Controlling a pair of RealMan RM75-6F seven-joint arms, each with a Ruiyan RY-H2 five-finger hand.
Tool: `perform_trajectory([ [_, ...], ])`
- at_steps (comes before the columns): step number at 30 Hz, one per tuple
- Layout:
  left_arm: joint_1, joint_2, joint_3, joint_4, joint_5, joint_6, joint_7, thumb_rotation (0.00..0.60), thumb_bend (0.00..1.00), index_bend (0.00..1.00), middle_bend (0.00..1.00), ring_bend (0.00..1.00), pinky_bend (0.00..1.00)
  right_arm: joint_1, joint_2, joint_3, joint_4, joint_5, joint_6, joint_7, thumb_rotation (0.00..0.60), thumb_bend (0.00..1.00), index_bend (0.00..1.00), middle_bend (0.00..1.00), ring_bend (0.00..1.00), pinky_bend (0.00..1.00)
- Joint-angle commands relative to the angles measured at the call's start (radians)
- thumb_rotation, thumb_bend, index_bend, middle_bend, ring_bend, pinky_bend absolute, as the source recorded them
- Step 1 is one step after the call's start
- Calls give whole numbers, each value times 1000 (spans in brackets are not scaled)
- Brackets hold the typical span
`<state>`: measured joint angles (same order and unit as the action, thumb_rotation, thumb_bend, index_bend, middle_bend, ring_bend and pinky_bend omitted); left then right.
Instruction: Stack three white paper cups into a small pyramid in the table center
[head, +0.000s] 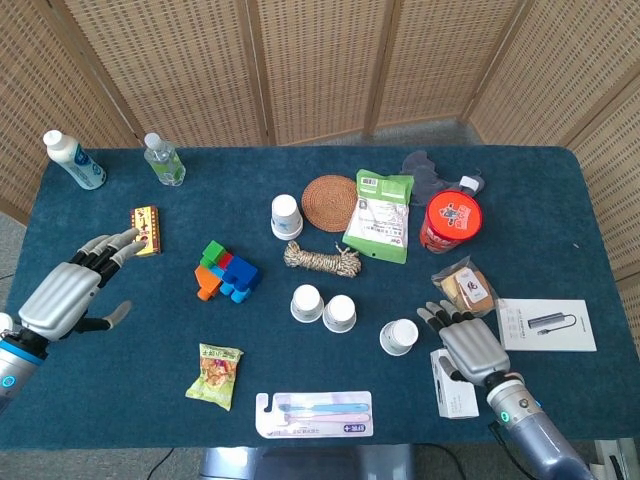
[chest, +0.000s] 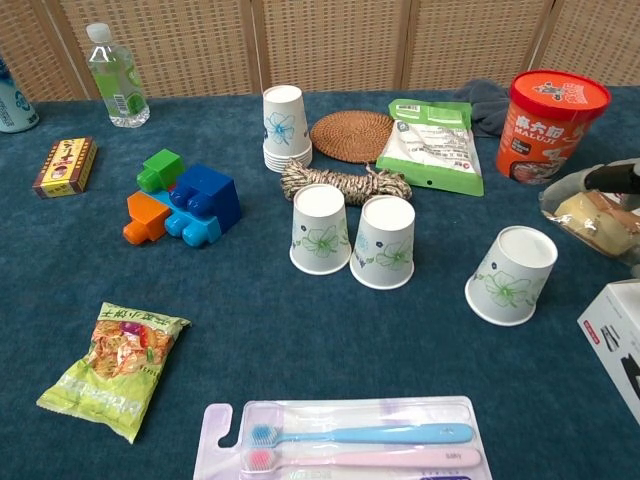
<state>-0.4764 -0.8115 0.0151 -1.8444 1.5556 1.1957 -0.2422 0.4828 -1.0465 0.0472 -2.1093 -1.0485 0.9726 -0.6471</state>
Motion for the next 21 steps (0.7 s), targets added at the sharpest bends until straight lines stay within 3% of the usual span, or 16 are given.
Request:
perform_trajectory([
  [1,8,-3,-2,15,4,0,-17,600,452,0,0,0,73,36,-38,-6,-6,49,10,-53,600,478,0,0,0,211],
  [10,29,-18,-11,60,14,14,-69,600,451,0,0,0,74,117,-99,-14,-22,168,50,-162,600,476,0,0,0,211],
  [21,51,-27,-12,98,26,22,-108,600,451,0,0,0,74,184,-156,-33,-23,246,82,-206,600,476,0,0,0,217],
])
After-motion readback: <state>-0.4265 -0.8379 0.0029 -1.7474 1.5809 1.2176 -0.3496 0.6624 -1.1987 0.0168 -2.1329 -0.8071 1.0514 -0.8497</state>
